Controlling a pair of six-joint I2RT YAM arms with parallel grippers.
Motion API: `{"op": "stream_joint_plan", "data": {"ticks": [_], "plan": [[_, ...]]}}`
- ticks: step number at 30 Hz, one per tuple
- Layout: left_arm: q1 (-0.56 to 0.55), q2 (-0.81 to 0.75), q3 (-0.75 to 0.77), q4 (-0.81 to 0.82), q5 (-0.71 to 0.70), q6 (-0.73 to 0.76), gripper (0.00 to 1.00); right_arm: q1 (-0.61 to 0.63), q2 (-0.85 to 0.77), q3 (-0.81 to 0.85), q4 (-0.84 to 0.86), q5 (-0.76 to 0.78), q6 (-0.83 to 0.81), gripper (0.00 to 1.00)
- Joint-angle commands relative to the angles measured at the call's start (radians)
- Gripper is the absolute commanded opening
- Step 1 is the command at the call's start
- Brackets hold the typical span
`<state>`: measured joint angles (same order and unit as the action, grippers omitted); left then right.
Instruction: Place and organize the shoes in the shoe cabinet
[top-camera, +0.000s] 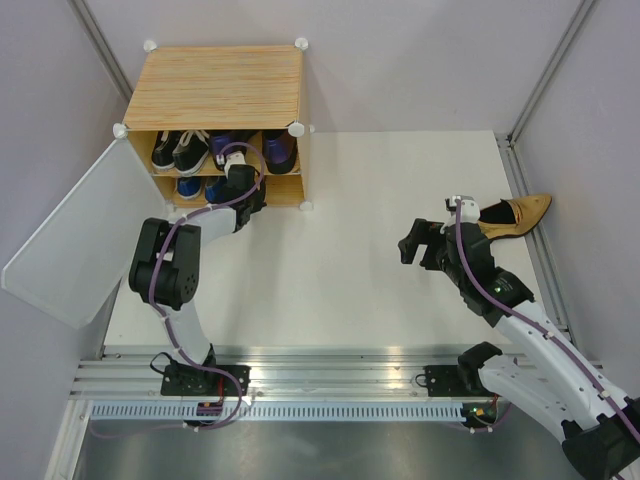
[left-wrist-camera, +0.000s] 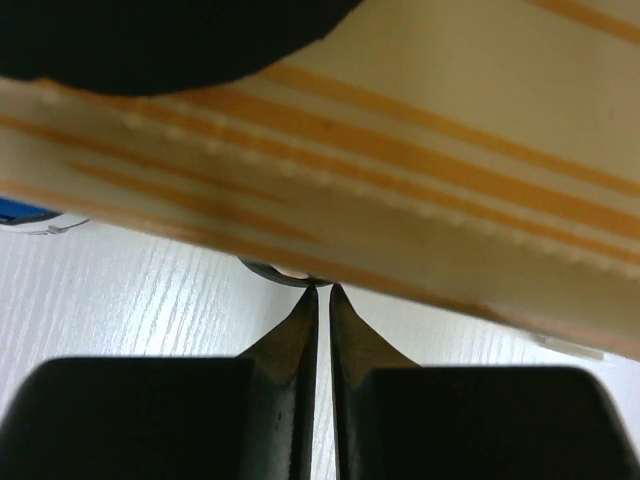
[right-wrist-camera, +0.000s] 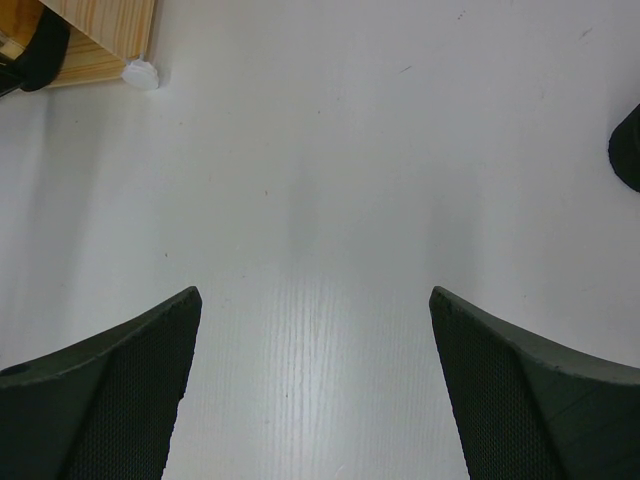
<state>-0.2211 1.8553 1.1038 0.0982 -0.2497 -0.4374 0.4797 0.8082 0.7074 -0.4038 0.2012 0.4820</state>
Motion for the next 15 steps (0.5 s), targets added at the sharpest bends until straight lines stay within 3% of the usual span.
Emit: {"op": "stream_joint_plan", "data": {"ticks": [1,15], "plan": [[0.023,0.031,0.09,0.057,-0.019,0.043,0.1,-0.006,0.005,0.01,0.025,0.02,-0.01,0.98],[0.046,0.076,0.149,0.025,-0.008,0.023,0.11,-0.007,0.009,0.007,0.025,0.027,-0.01,0.98]]}}
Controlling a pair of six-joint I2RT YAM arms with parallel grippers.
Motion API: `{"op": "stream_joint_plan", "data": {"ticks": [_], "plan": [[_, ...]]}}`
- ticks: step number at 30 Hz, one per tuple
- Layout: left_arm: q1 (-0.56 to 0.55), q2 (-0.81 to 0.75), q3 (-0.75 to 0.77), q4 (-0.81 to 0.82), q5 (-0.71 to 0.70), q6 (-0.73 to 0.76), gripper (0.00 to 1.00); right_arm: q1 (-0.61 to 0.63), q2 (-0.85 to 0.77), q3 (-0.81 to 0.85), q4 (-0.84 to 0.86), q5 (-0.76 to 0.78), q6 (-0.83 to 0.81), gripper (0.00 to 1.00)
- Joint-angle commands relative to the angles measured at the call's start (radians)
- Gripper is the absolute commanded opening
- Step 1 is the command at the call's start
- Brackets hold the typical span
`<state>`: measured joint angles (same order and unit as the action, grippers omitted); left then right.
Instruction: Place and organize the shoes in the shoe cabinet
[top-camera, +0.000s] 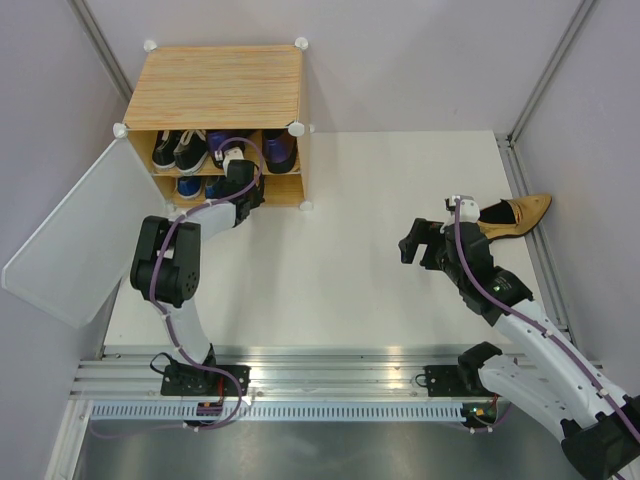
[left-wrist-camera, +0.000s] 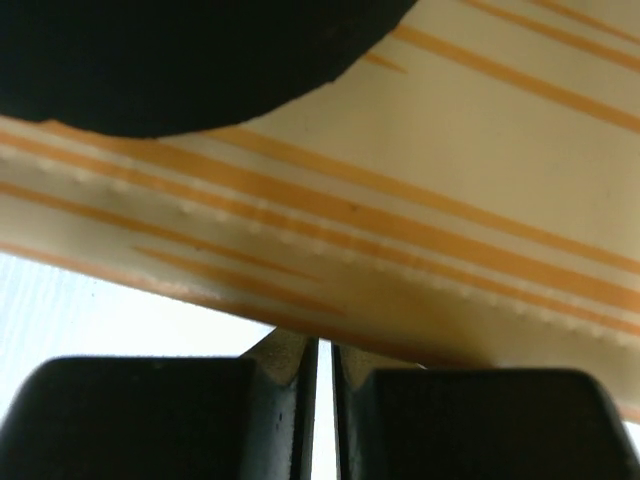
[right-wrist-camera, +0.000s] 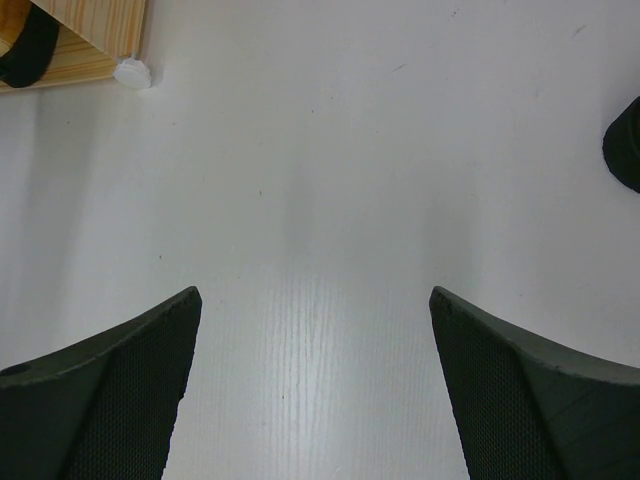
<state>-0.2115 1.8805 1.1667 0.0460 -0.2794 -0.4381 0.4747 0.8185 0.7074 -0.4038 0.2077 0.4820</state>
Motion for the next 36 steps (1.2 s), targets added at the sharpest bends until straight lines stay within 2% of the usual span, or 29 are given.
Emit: {"op": "stream_joint_plan", "data": {"ticks": [1,9,11,16,18,19,23,28,36], "plan": [[0.038,0.051,0.088,0.075,0.022,0.018,0.1,-0.002,-0.001,0.007,0.025,0.024,-0.01,0.98],[0.047,0.058,0.105,0.055,0.013,0.002,0.11,-0.002,0.002,0.007,0.025,0.025,-0.01,0.98],[0.052,0.063,0.123,0.031,-0.006,-0.016,0.19,-0.002,0.001,0.007,0.023,0.025,-0.008,0.98],[0.058,0.054,0.142,-0.024,-0.023,-0.027,0.21,-0.002,-0.007,0.004,0.016,0.027,-0.005,0.98],[0.06,0.04,0.134,-0.025,-0.008,-0.03,0.27,-0.002,-0.008,0.006,0.013,0.027,-0.003,0.98],[0.058,0.023,0.125,-0.023,0.015,-0.031,0.35,-0.002,-0.009,0.006,0.011,0.027,-0.003,0.98],[0.052,-0.052,0.061,0.017,0.086,-0.037,0.52,-0.001,-0.005,0.024,0.007,0.045,-0.003,0.98],[0.041,-0.174,-0.054,0.038,0.169,-0.097,0.57,-0.004,-0.009,0.04,-0.023,0.108,0.024,0.98],[-0.022,-0.36,-0.214,0.038,0.255,-0.151,0.59,-0.013,0.036,0.049,-0.069,0.283,0.154,0.98]]}}
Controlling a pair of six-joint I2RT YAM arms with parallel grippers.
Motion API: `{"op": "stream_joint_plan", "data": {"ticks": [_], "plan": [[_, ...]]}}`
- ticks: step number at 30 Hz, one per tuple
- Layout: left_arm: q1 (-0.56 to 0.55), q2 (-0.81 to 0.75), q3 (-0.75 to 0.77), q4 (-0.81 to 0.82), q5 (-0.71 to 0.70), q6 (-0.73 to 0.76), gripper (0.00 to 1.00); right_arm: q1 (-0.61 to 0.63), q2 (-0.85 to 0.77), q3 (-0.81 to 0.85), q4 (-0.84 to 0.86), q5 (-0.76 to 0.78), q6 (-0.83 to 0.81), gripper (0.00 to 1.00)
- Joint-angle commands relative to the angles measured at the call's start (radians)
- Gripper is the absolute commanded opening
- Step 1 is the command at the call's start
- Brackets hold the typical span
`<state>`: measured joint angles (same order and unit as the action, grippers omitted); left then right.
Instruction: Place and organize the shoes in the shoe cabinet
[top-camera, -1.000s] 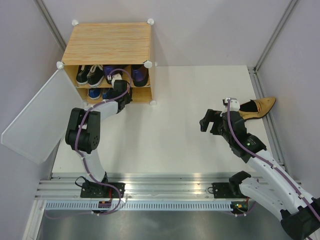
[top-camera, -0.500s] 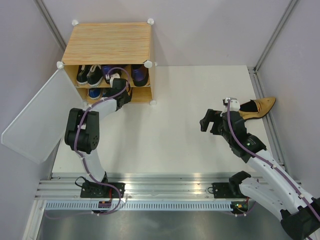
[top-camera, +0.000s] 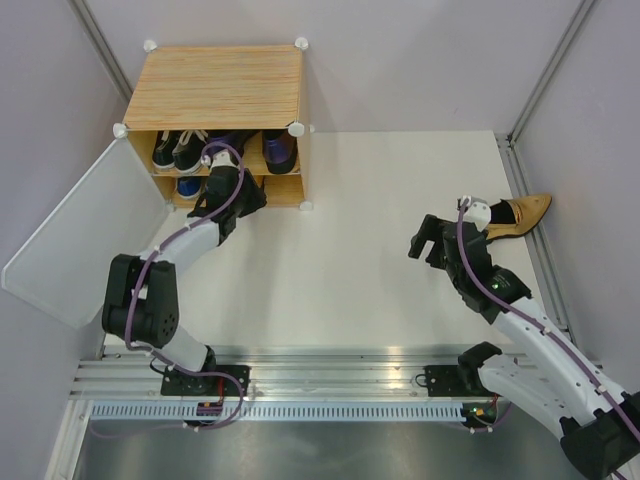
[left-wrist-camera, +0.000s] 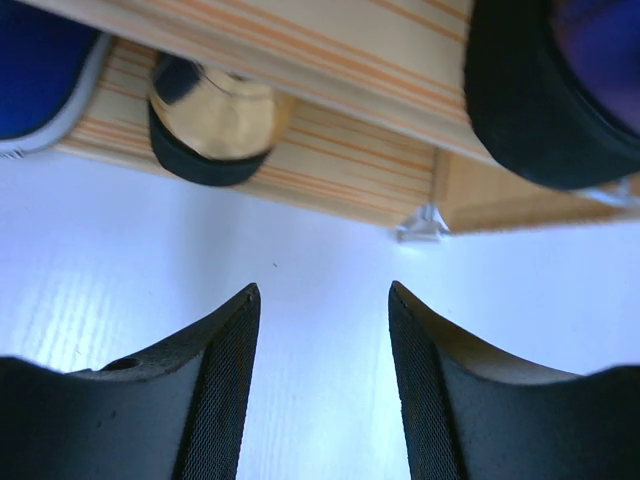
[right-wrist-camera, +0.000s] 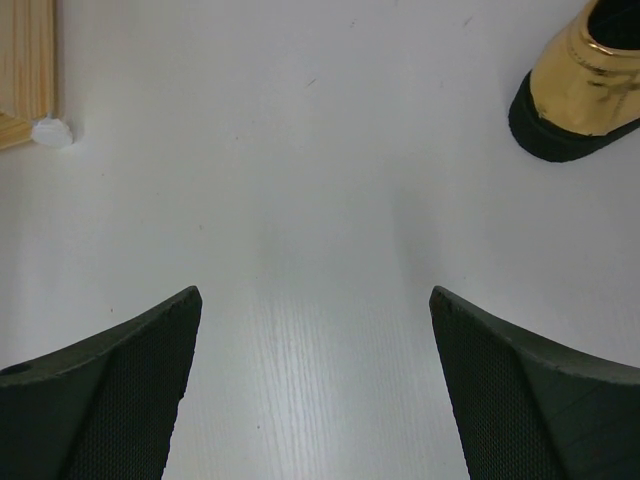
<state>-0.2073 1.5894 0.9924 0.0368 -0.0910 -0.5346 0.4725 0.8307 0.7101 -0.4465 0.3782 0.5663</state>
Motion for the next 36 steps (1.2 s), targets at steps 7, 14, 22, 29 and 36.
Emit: {"op": "stream_joint_plan", "data": {"ticks": [7,14,22,29,36], "plan": [[-0.041,-0.278,-0.139,0.008,0.218,-0.122,0.59,-0.095,0.159,0.117,-0.031,0.209,0.038,0.98],[-0.063,-0.606,-0.075,-0.217,0.241,-0.029,0.62,-0.325,0.385,0.23,0.046,0.095,-0.055,0.98],[-0.063,-0.747,0.042,-0.452,0.211,0.284,0.87,-0.468,0.568,0.296,0.181,0.011,-0.147,0.98],[-0.07,-0.881,-0.124,-0.39,0.094,0.297,0.92,-0.466,0.686,0.403,0.186,0.062,-0.21,0.98],[-0.075,-0.941,-0.146,-0.383,-0.018,0.277,0.99,-0.494,0.778,0.422,0.18,0.047,-0.197,0.95]]}}
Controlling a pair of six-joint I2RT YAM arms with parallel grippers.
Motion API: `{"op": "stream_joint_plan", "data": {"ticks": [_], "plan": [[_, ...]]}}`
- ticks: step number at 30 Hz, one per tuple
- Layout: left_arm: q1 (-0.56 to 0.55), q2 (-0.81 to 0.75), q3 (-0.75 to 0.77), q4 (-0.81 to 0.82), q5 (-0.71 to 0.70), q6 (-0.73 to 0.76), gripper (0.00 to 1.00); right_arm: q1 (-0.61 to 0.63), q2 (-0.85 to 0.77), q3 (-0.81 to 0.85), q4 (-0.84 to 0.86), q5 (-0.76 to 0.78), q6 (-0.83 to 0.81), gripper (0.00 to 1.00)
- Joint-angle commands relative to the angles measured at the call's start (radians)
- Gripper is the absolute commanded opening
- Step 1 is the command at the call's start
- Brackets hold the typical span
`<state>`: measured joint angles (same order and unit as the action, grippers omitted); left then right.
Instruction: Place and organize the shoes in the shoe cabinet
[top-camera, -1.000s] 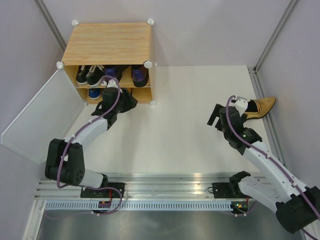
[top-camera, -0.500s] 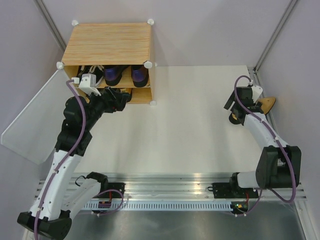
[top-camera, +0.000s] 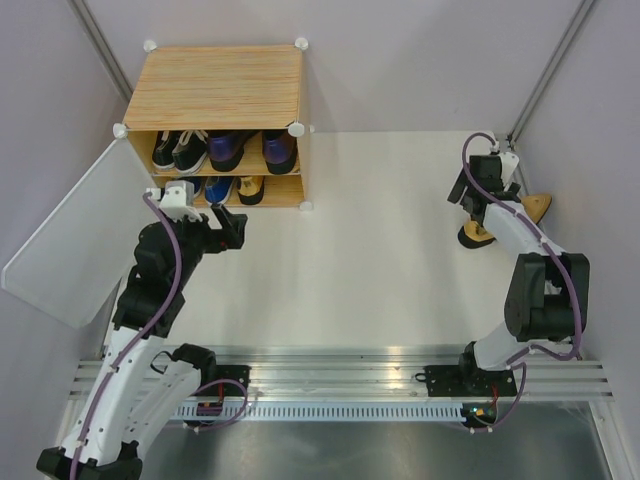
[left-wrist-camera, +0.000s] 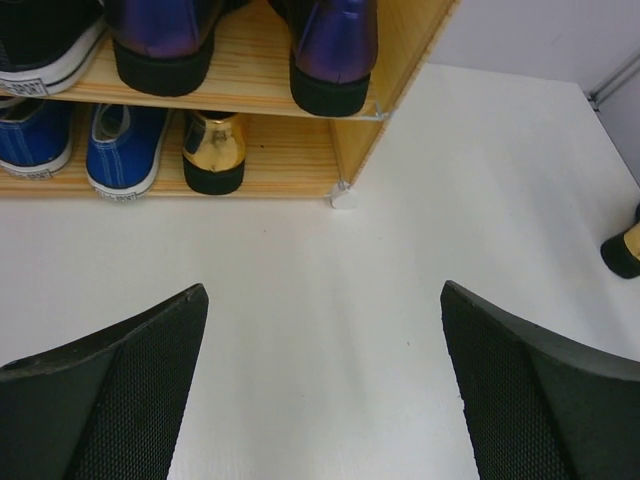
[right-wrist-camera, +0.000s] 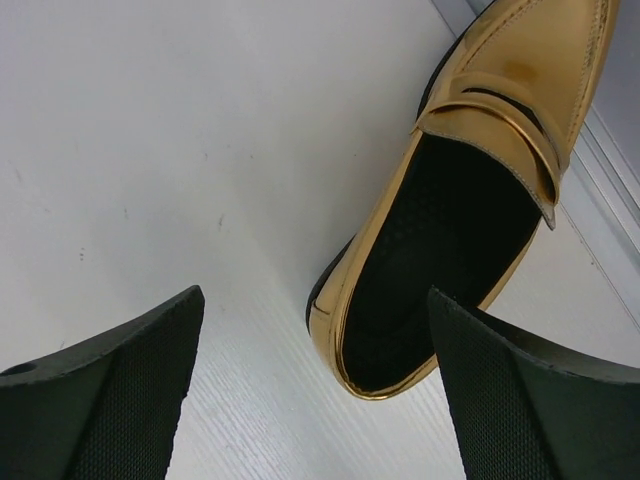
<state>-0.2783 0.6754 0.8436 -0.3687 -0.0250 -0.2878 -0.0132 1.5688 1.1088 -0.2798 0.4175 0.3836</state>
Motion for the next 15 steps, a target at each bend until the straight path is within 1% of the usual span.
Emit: {"op": "stream_joint_plan", "data": {"ticks": [1,2,3,5,6,8,9,12,13,15], "plan": [[-0.004,-0.03,0.005,0.02,-0.087,0.027,0.99,-0.007,0.062,0.02,0.013,0.004,-0.011,0.95],[-0.002,-0.033,0.005,0.019,-0.089,0.026,0.99,-0.007,0.071,0.02,0.013,-0.011,-0.008,0.95],[-0.002,-0.04,0.005,0.019,-0.09,0.026,0.96,-0.008,0.079,0.02,0.013,-0.016,-0.008,0.91],[-0.004,-0.046,0.002,0.02,-0.092,0.026,0.94,-0.008,0.094,0.016,0.022,-0.051,-0.014,0.88],[-0.002,-0.051,0.0,0.02,-0.095,0.024,0.94,-0.007,0.094,0.013,0.024,-0.063,-0.017,0.83],[-0.004,-0.051,0.0,0.022,-0.102,0.021,0.94,-0.005,0.083,0.002,0.028,-0.082,-0.018,0.77],[-0.002,-0.051,0.002,0.022,-0.104,0.018,0.94,-0.002,0.076,-0.003,0.028,-0.098,-0.017,0.67],[-0.002,-0.053,0.0,0.022,-0.112,0.012,0.96,0.007,0.05,-0.017,0.028,-0.118,-0.008,0.57],[-0.002,-0.051,0.0,0.022,-0.118,0.01,0.96,0.042,0.039,-0.021,0.028,-0.121,-0.006,0.52],[-0.002,-0.051,-0.001,0.024,-0.119,0.007,0.96,0.064,0.031,-0.024,0.028,-0.125,-0.008,0.42]]}}
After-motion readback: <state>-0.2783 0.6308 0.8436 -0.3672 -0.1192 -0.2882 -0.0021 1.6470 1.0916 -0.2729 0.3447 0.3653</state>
